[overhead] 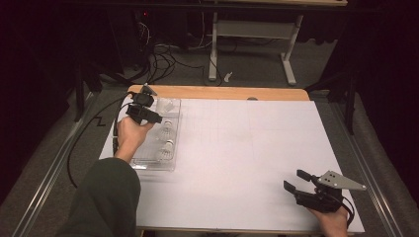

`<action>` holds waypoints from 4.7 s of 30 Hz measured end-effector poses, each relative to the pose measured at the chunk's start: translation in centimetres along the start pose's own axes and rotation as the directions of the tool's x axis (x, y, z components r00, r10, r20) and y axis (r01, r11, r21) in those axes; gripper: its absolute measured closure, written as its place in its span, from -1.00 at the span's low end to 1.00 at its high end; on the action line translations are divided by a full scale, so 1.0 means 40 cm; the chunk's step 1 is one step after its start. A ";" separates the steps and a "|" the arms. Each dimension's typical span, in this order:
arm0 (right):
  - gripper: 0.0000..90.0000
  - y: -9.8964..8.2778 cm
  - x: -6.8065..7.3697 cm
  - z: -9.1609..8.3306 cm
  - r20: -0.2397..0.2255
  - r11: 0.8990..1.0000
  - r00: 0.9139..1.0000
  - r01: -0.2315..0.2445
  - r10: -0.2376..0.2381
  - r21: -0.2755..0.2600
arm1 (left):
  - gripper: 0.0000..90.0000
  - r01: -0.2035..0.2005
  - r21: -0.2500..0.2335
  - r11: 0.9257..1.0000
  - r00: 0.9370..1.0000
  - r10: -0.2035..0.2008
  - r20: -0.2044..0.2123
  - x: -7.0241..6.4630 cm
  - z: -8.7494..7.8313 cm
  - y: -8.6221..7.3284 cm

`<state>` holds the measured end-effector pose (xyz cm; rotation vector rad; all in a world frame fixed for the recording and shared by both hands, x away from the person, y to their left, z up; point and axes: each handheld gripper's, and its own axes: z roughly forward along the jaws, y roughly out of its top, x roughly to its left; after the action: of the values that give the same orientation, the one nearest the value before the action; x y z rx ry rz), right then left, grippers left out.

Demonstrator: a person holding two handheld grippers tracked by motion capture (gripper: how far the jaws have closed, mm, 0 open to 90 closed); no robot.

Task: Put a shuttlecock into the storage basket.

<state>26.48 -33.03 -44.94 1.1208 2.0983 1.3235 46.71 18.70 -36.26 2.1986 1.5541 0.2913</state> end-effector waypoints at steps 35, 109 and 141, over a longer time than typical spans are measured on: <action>-0.28 0.000 0.000 -0.001 0.002 1.000 1.000 -0.001 0.001 -0.003 | -0.09 -0.034 -0.024 0.999 0.999 0.033 -0.032 -0.019 -0.015 -0.017; -0.28 0.000 0.001 -0.001 0.000 1.000 1.000 0.003 -0.003 -0.004 | -0.13 -0.092 -0.208 0.974 0.994 0.102 0.036 -0.084 -0.082 -0.127; -0.28 0.000 0.001 -0.001 -0.001 1.000 1.000 0.003 -0.003 -0.004 | -0.12 -0.024 -0.415 0.910 0.998 0.049 0.050 -0.082 -0.097 -0.193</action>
<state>26.42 -33.02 -44.90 1.1149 2.0964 1.3269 37.46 18.68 -36.12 1.8850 1.2790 0.5121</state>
